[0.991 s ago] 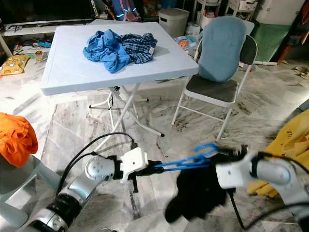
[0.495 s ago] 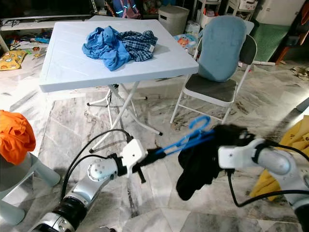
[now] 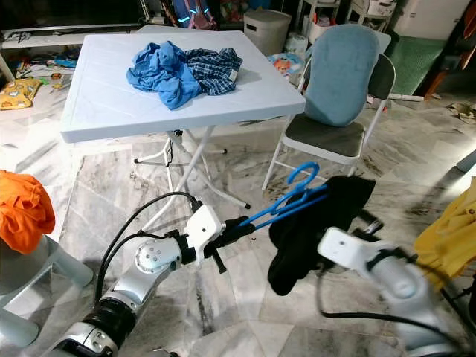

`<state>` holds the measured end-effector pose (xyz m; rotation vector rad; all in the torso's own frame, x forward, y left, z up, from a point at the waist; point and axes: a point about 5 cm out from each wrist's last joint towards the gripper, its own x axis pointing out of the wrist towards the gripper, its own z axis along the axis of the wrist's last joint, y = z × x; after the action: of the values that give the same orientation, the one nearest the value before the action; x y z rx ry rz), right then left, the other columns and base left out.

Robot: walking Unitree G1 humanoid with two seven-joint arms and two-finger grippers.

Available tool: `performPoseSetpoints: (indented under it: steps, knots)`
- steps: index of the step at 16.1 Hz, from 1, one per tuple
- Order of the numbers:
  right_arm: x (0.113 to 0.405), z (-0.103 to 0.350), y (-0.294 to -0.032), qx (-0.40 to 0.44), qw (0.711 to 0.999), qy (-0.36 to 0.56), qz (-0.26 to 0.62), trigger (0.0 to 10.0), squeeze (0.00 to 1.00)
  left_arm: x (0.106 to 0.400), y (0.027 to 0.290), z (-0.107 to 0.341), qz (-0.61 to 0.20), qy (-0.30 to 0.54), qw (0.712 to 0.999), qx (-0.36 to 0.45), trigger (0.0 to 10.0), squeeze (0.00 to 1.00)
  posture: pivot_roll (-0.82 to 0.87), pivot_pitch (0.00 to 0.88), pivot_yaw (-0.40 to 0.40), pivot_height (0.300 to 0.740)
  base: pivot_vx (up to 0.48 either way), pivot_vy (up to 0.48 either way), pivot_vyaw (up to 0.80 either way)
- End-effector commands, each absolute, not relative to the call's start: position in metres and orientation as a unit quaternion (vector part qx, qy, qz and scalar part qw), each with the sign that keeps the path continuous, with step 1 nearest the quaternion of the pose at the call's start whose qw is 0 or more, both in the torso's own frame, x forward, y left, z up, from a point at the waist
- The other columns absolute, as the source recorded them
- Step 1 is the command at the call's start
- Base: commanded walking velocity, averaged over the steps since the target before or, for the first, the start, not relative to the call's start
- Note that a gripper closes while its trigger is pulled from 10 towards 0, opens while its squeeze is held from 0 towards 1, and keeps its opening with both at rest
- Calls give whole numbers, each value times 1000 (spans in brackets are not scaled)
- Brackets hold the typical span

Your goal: Hang hanger

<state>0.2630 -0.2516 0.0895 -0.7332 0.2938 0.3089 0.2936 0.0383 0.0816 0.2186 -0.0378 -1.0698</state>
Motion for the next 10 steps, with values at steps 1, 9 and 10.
performPoseSetpoints:
  steps: [1, 9, 10]
  knots:
    - [262, 92, -254, -338, 921, 145, 125, 10000, 1000, 300, 31, 103, -513, -64, 851, 96, 0, 0, -15, 0, -52, 740, 0, 0, 0]
    - [285, 89, -259, -283, 946, 139, -74, 10000, 0, 292, 32, 103, -537, -66, 836, 88, 0, 0, 9, 0, -61, 740, 0, 0, 0]
    - [288, 87, -257, -268, 950, 142, -77, 10000, 0, 290, 32, 104, -544, -69, 832, 83, 0, 0, 11, 0, -61, 740, 0, 0, 0]
